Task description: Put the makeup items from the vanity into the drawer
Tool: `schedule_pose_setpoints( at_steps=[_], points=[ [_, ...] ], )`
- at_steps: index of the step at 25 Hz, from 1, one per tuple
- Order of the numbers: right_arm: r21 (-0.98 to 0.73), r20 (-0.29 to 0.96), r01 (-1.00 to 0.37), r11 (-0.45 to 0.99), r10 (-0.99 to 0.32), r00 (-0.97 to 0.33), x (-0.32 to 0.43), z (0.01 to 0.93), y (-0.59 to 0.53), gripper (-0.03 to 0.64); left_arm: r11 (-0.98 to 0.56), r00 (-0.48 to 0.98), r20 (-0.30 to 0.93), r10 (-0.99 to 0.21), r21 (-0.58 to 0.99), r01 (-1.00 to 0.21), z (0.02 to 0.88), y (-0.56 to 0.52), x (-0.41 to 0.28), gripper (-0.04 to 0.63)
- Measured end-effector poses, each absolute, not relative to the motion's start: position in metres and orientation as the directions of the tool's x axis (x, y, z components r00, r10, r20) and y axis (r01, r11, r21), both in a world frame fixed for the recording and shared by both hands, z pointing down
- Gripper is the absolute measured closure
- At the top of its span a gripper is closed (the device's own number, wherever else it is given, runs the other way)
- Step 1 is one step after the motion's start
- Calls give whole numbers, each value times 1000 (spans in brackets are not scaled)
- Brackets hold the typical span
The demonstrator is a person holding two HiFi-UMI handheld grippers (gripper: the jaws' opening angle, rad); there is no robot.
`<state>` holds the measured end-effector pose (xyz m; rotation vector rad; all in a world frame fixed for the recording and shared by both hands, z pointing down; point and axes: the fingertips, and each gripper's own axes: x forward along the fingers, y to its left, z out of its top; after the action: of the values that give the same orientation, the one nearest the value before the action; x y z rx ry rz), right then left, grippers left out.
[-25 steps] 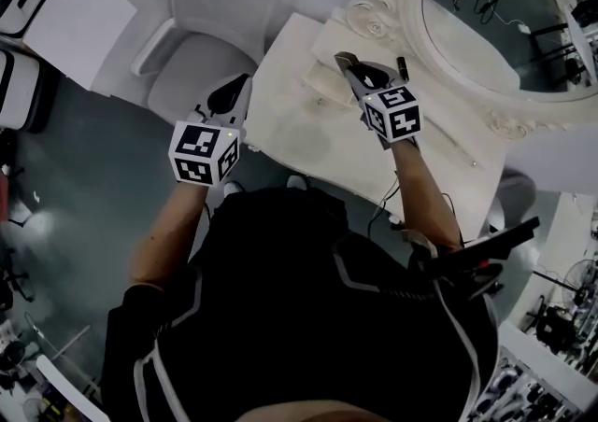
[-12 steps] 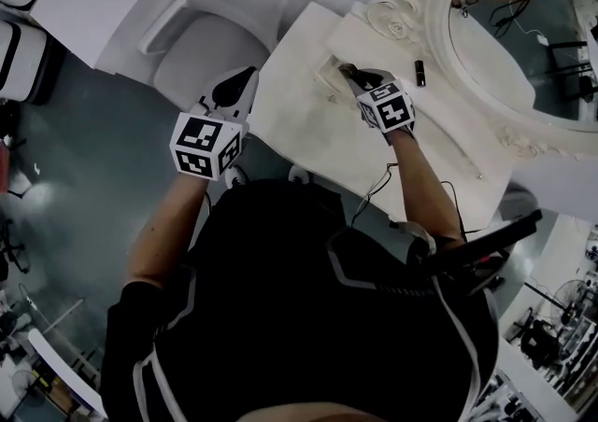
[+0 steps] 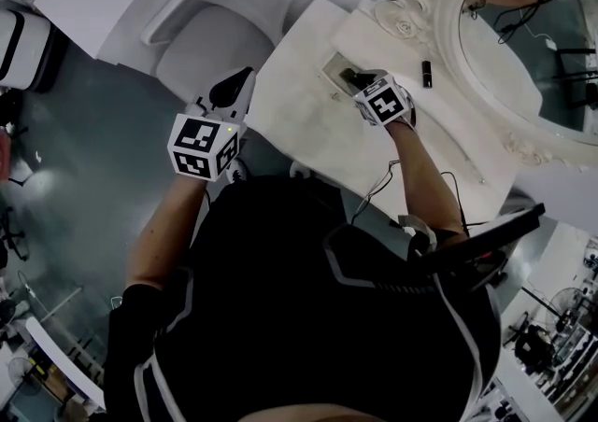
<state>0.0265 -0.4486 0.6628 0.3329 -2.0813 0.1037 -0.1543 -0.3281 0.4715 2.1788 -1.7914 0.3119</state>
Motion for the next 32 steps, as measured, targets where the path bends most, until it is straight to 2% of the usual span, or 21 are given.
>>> schedule_pose_setpoints(
  at_steps=[16,20,28,32],
  points=[
    [69,882,-206,976,-156,-444,17,668,-443,515,-170,199,342,-918,111,-979,467,-317,-158,592],
    [89,884,-195,977,-168,-437,17,667,-443,477,-175,200,345,-917,103,-979,467,-316,-161,592],
    [102,857,-274,956,-224,-464,19,646,-445,456,-199,228,343,-911,116,-973,467,-316,-165,592],
    [94,821,-361,928,-278,-499,29,618,-446,457,-253,277,320,-906,115,-961,461,-322,-159,592]
  ],
)
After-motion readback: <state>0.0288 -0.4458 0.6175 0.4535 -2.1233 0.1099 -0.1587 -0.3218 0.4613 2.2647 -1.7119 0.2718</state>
